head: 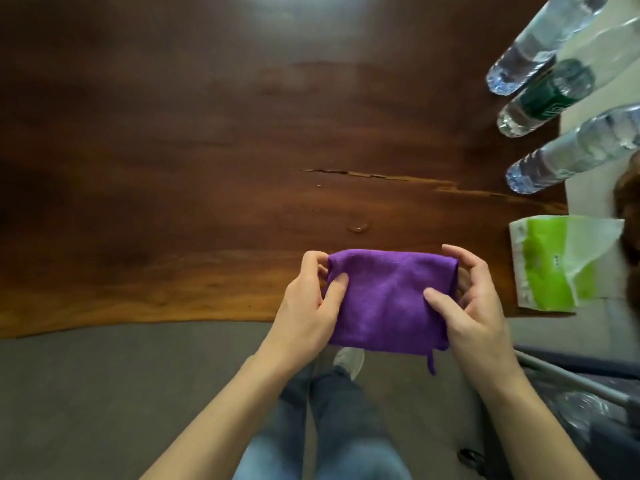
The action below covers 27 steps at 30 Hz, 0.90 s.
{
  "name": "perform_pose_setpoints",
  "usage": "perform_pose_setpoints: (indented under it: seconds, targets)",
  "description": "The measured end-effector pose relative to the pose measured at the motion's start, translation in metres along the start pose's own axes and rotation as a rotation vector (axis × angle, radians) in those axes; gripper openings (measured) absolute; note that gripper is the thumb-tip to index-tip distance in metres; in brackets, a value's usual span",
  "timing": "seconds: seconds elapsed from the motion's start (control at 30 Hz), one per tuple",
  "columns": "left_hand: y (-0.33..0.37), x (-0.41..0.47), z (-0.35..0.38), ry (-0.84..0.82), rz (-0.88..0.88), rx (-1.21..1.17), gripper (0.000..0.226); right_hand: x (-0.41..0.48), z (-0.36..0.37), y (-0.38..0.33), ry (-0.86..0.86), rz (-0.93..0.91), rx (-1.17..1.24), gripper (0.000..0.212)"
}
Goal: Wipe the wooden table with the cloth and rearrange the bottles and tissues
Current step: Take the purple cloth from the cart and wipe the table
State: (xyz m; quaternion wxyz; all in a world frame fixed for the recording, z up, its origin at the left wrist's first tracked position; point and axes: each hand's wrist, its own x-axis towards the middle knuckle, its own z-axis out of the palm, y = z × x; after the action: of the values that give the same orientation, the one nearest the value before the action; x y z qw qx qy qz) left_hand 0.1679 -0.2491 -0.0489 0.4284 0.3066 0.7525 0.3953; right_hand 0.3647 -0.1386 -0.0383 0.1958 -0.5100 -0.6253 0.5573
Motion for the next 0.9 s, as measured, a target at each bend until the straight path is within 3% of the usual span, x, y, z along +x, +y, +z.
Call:
perform_pose_setpoints:
  seconds: [0.17,0.47,0.63,0.73,0.9]
  targets:
    - [0.003,0.036,0.006,0.033,0.018,0.082,0.014,0.043,0.014,0.003,0.056,-0.077,-0.329,0.057]
    - [-0.001,0.067,-0.003,0.003,0.092,0.193,0.060,0.105,0.029,0.016,0.204,-0.184,-0.554,0.062]
    - [-0.048,0.050,-0.085,0.279,0.113,0.351,0.054,0.101,0.049,0.027,0.292,-0.168,-0.720,0.067]
    - [-0.082,0.036,-0.130,0.420,0.095,0.583,0.050,0.094,0.068,0.031,0.233,-0.253,-0.795,0.066]
    - [-0.114,0.028,-0.155,0.282,-0.025,0.821,0.067,0.093,0.108,0.042,0.124,-0.159,-0.967,0.070]
